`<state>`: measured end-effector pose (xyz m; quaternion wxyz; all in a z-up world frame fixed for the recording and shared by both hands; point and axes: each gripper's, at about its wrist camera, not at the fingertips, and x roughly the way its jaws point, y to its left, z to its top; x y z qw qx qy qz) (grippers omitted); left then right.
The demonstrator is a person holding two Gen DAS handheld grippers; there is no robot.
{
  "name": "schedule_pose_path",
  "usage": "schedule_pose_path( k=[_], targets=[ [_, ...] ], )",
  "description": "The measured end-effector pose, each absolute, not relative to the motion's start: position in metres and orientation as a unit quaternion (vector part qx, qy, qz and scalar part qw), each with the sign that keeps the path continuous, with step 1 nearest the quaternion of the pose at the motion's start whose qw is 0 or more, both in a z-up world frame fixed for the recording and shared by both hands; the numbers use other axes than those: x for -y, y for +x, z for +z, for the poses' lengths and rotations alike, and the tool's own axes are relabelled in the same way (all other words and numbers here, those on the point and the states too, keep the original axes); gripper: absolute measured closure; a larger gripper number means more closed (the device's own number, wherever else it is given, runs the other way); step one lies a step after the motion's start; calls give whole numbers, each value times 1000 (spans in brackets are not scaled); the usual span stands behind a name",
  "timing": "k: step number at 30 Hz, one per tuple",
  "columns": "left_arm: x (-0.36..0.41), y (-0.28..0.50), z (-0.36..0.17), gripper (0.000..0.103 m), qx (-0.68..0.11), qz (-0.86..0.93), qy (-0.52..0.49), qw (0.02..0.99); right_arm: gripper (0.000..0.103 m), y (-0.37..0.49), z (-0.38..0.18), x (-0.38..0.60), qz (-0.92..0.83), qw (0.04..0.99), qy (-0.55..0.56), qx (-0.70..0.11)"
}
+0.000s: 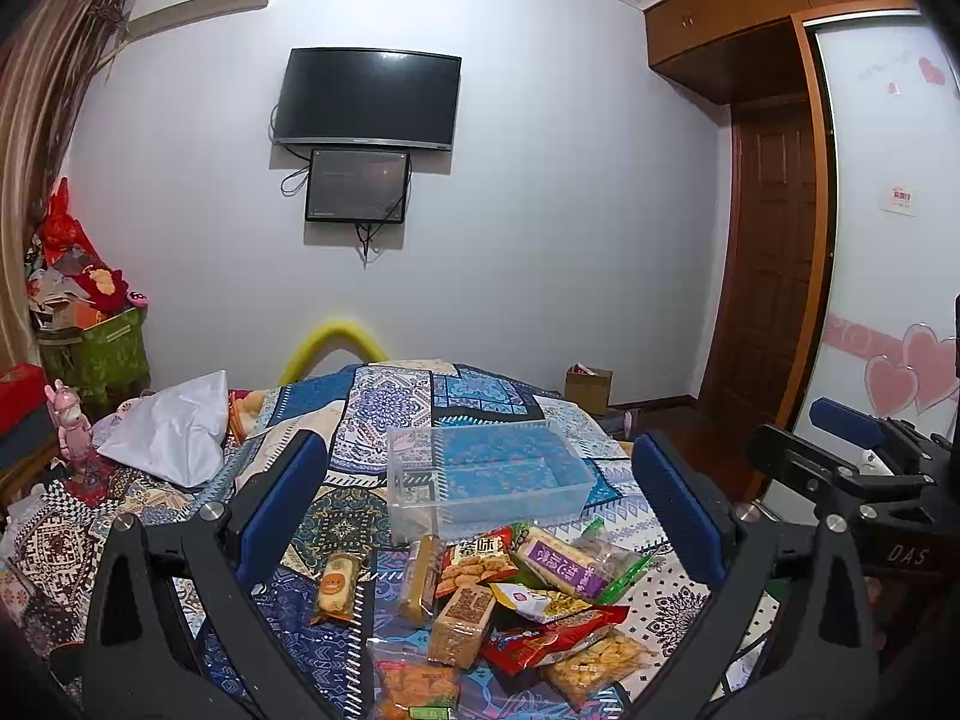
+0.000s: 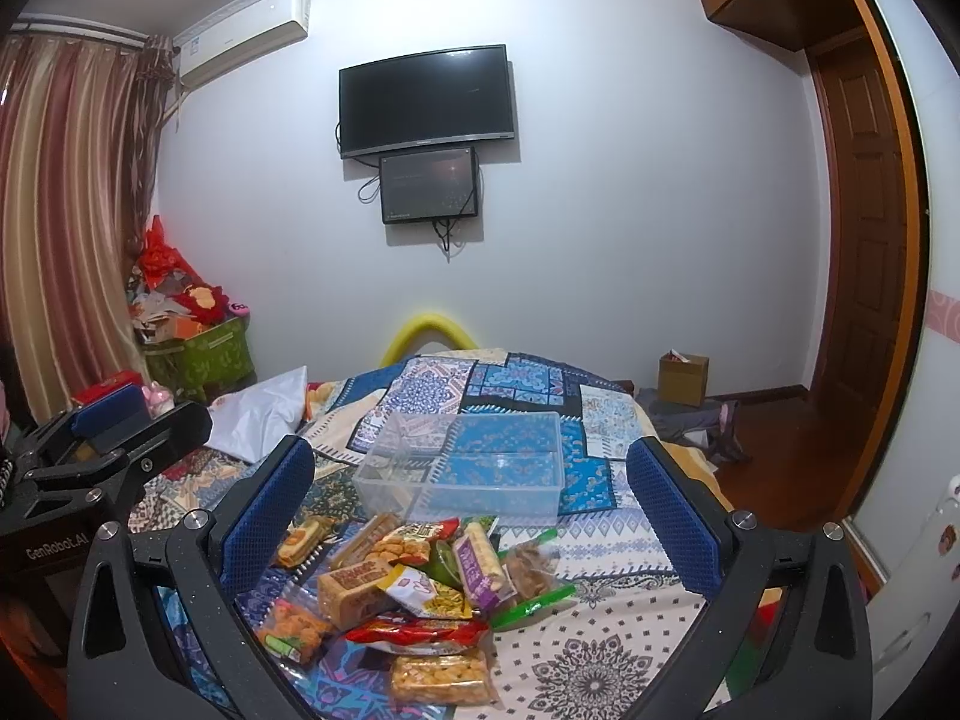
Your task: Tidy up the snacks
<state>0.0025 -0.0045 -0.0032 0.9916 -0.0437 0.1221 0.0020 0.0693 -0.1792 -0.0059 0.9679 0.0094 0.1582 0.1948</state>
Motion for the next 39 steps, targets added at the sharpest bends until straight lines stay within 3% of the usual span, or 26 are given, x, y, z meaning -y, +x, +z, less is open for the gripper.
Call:
schedule_pose_path(
  k=[39],
  targets=[
    [5,3,0,0,-127,-1,-48,991,0,70,-7,177,198,967,9,-158]
  ],
)
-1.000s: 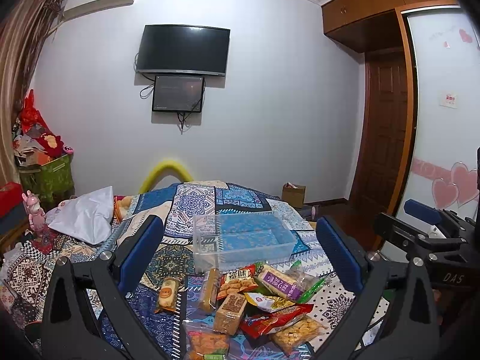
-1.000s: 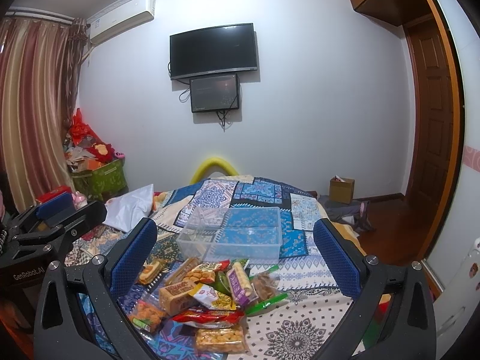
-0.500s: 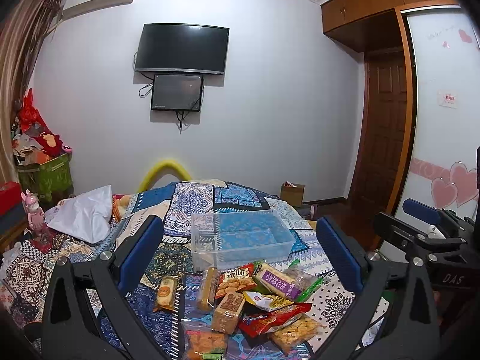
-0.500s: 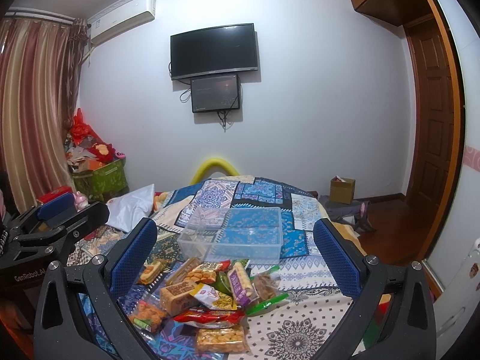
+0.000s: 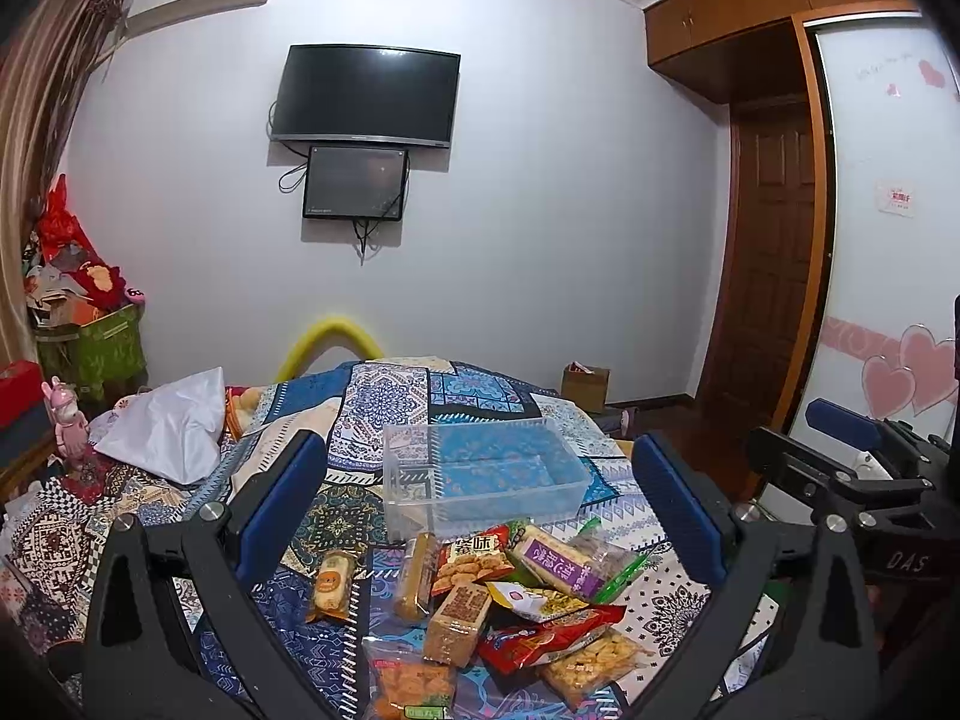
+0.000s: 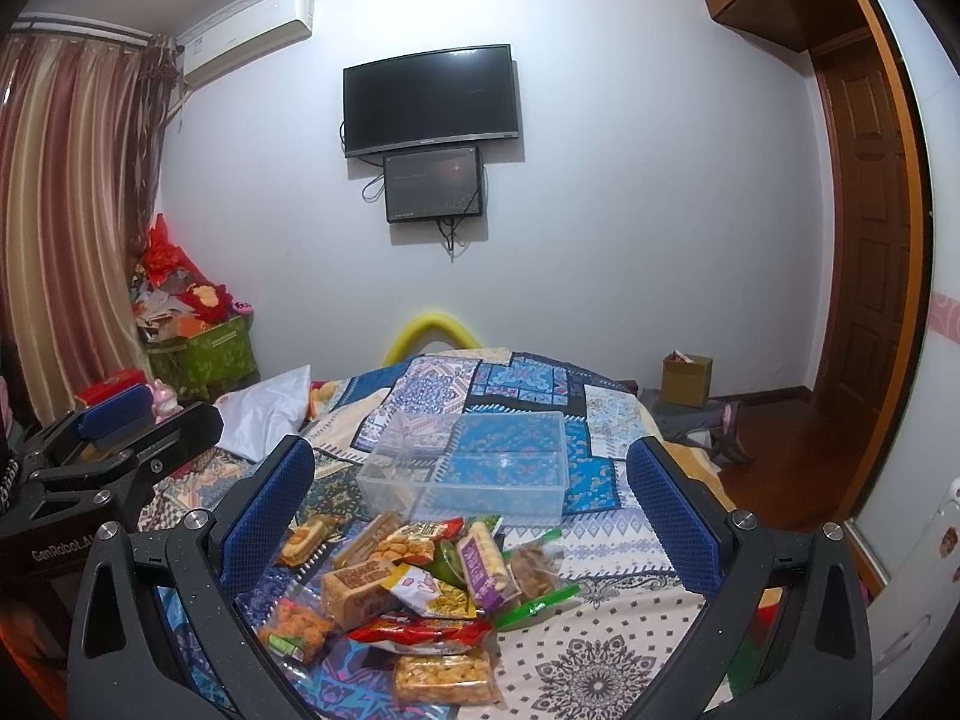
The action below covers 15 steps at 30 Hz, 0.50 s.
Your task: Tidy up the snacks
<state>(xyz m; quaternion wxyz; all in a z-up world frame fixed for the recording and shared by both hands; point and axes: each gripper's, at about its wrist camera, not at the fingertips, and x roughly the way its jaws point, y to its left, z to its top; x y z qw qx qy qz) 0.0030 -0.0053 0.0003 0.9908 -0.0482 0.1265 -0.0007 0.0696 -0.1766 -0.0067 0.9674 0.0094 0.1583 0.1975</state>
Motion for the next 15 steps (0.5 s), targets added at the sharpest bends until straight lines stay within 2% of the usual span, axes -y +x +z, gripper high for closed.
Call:
schedule_pose_path(
  k=[15],
  targets=[
    [1,21,-12,0,-147,0,-50,988,0,80,-17,175,194,965,10,-173]
  ],
)
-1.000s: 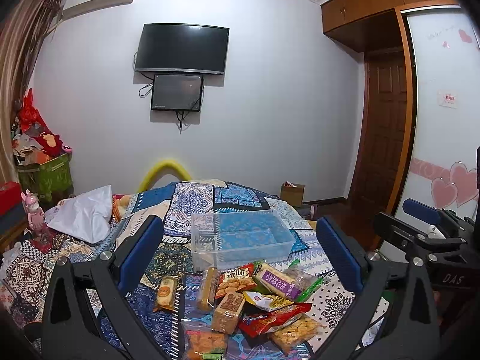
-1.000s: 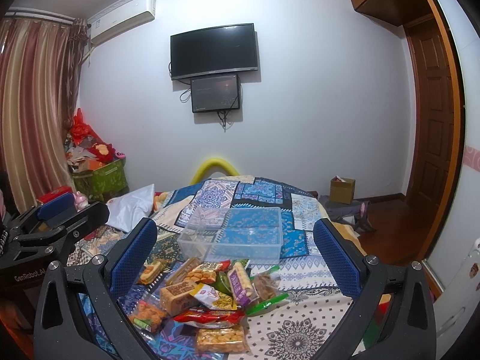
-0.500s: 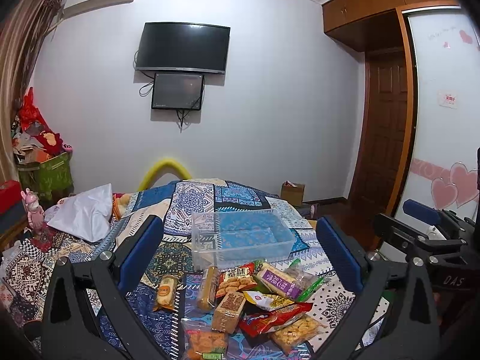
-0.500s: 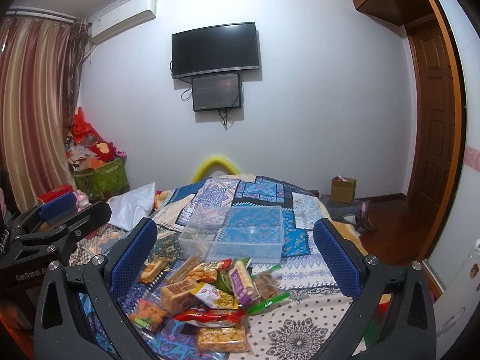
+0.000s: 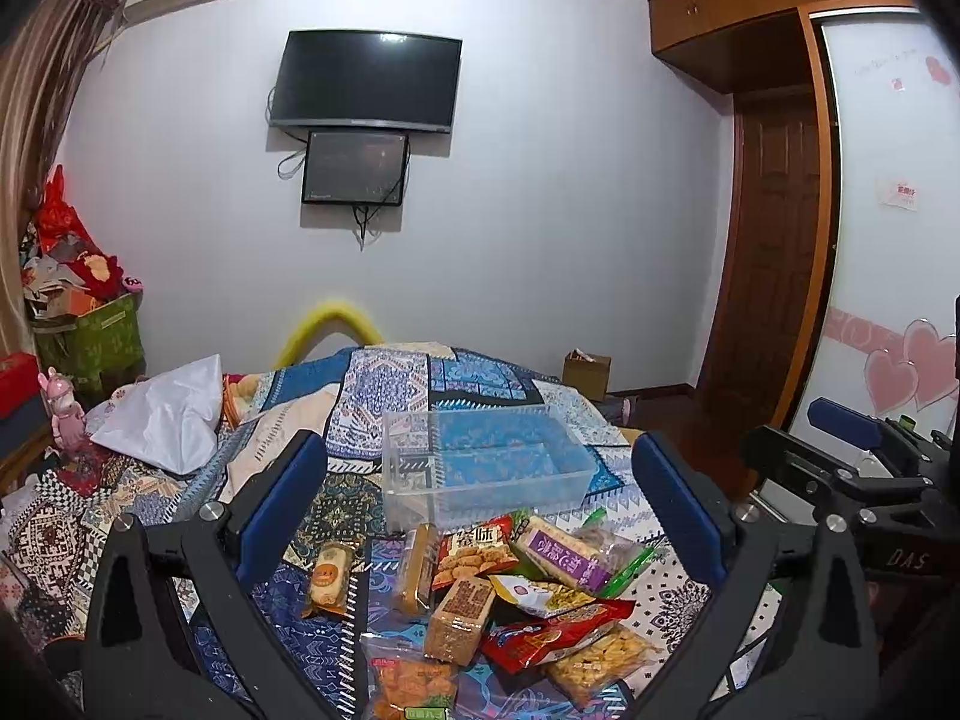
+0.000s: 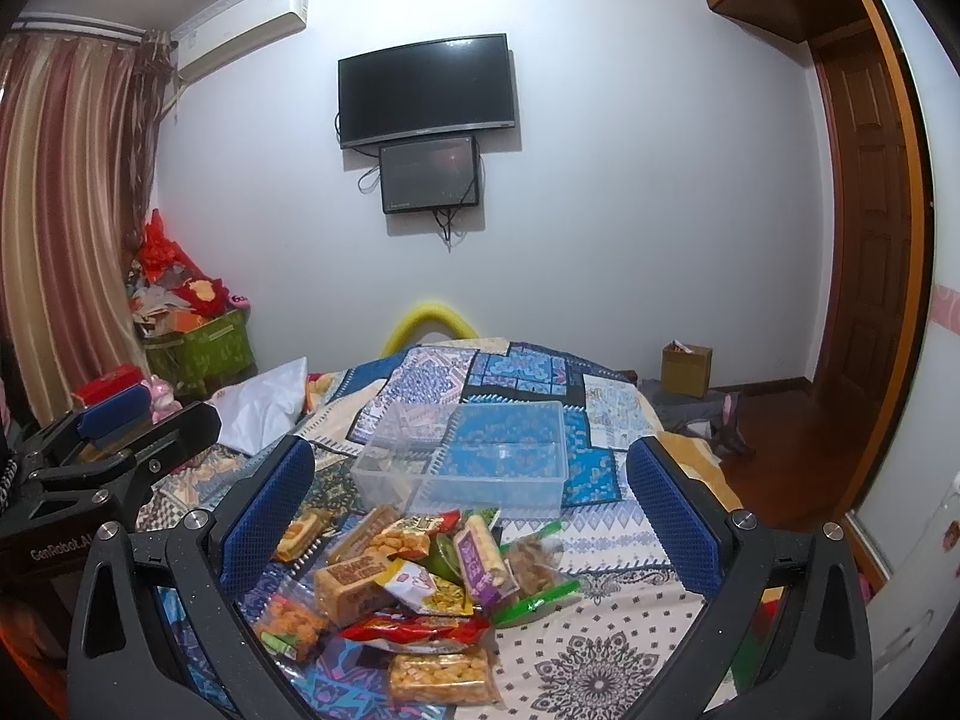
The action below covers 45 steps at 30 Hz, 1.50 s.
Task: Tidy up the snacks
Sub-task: 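Grasp the cream bun packet with the left tool while the right tool grasps the clear cracker bag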
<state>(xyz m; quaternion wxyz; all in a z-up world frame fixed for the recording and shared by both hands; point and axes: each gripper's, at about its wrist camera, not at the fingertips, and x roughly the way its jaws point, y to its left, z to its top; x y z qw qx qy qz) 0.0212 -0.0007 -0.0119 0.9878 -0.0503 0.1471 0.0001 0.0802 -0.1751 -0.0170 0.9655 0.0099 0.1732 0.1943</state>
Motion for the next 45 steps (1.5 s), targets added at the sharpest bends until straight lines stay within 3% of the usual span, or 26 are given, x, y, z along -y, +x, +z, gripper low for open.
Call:
schedule_pose_path(
  k=[16,27,29,31,33,37,45],
  targets=[
    [-49,80,-91,0,-268,41,-63,960,0,135,-74,186,156,951,-21,-268],
    [-96,130,-156,30,-355,61,-82,929,0,182,-121,186,171,920,-22,-352],
    [-104,141,-169,31,-373,66,-88,921,5,191,-131,187,171,914,-21,-368],
    [-112,151,-182,41,-393,74,-93,912,15,199,-139,188,174,906,-17,-386],
    [-120,161,-192,44,-409,70,-101,904,19,206,-146,190,177,899,-13,-400],
    [-132,177,-211,53,-432,66,-120,892,24,219,-155,189,179,890,-8,-419],
    [-144,197,-238,64,-471,46,-140,870,24,236,-166,185,203,875,0,-440]
  ],
)
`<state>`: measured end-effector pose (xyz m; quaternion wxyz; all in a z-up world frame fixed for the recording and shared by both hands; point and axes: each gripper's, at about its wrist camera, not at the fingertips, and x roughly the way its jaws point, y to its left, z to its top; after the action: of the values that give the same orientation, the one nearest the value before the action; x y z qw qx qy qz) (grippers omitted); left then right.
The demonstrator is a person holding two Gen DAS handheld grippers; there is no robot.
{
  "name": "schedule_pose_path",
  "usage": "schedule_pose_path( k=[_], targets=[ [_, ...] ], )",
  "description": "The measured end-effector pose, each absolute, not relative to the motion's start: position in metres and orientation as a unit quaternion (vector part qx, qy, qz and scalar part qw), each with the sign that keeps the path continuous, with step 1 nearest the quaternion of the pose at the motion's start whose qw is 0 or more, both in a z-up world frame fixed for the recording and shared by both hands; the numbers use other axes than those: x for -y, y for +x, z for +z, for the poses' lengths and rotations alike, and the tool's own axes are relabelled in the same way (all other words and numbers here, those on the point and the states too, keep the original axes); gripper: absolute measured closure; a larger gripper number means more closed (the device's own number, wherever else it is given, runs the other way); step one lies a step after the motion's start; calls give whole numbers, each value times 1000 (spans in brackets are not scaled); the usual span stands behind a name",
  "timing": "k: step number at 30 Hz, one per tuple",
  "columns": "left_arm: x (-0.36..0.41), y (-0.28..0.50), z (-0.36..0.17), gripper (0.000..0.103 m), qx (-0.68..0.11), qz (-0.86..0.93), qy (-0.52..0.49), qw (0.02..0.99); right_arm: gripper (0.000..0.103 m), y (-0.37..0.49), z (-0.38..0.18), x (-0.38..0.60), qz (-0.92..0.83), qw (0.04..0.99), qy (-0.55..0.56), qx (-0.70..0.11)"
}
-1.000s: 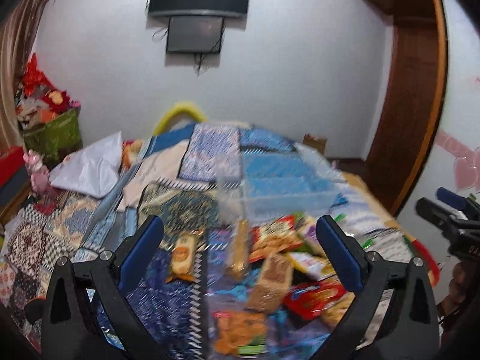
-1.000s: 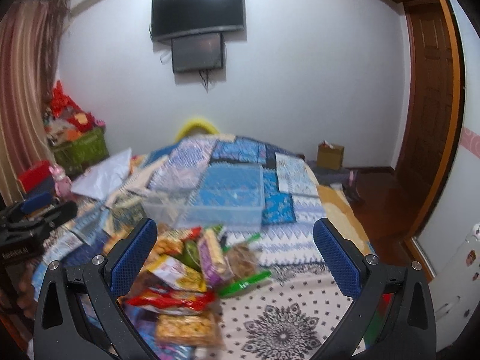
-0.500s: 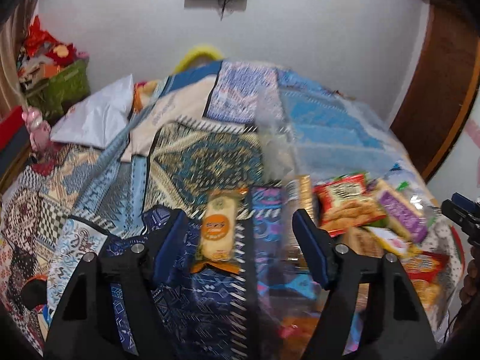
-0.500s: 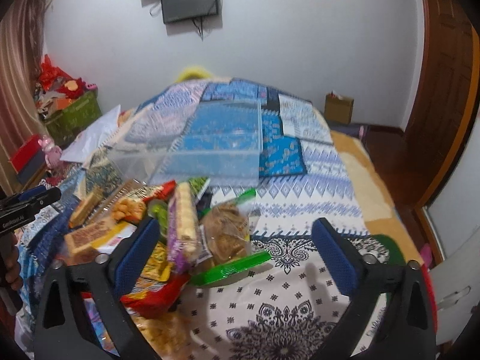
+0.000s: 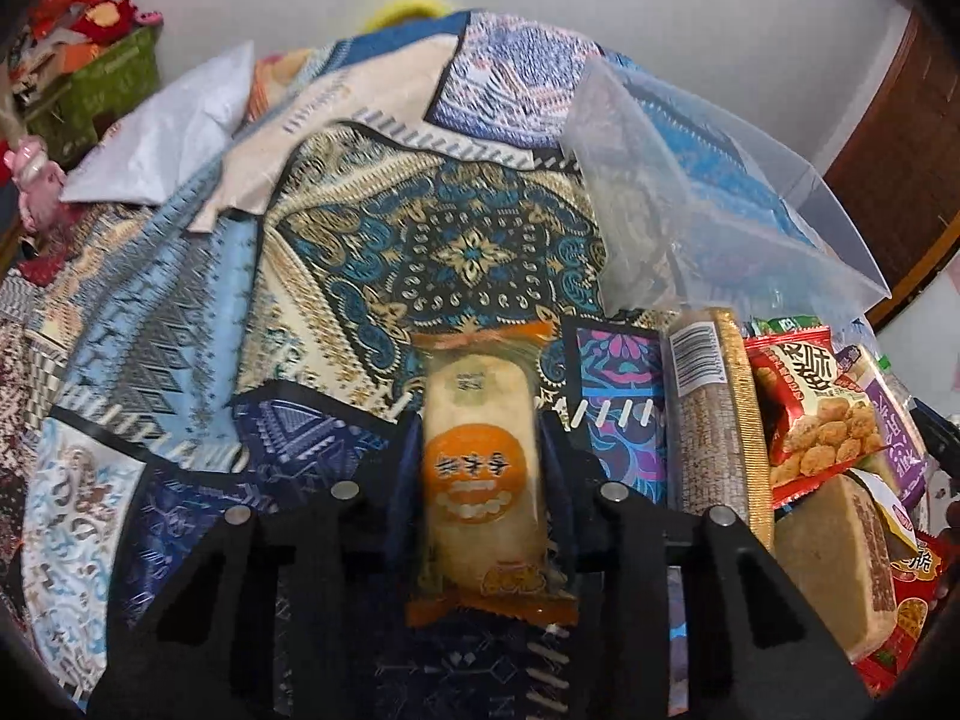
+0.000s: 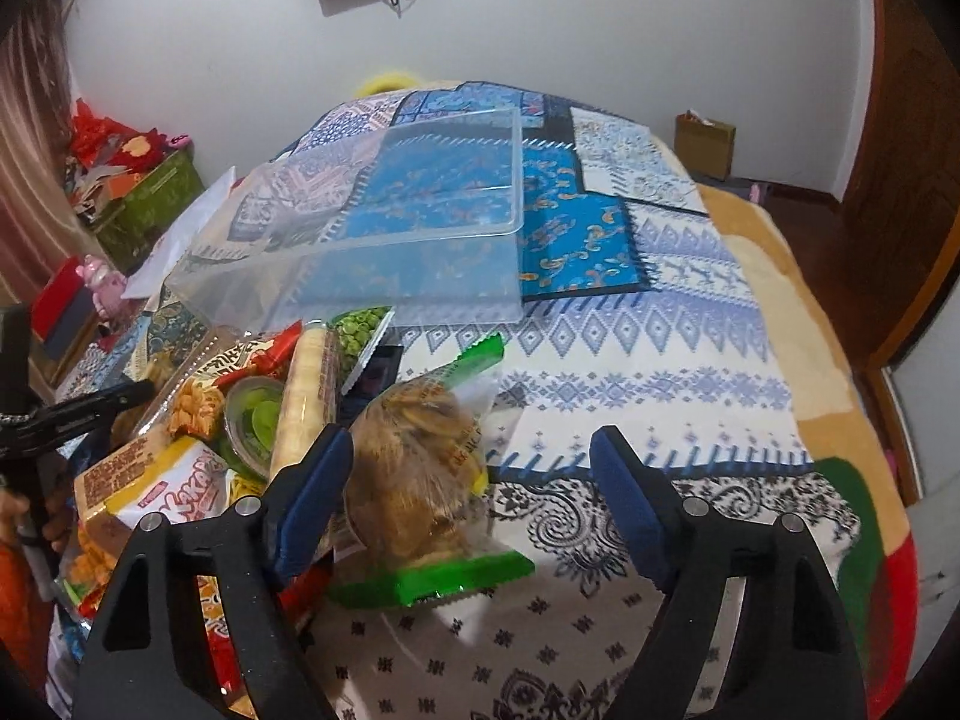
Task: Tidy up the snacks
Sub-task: 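Grasp the cream bun packet with the left tool while the right tool grasps the clear cracker bag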
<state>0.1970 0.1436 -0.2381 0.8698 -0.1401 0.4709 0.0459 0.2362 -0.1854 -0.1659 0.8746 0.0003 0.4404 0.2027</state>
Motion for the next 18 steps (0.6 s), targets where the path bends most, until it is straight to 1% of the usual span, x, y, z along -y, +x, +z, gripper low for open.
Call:
schedule_pose_path(
  k=[11,14,16,17,18],
  targets=[
    [-138,203,-240,69,-477,40,-131,868,24,250,-178,189,222,854,36,-469],
    [-135,195,-234,69,-471,37,-126,872,34,251,-181,191,240,843,54,-478],
    [-132,189,-227,69,-464,36,-122,877,46,250,-181,190,257,833,66,-485],
    [-131,186,-223,69,-461,34,-122,878,50,250,-180,189,262,830,67,-487],
    [-131,182,-219,69,-457,32,-123,880,57,249,-179,187,268,828,67,-488]
  ],
)
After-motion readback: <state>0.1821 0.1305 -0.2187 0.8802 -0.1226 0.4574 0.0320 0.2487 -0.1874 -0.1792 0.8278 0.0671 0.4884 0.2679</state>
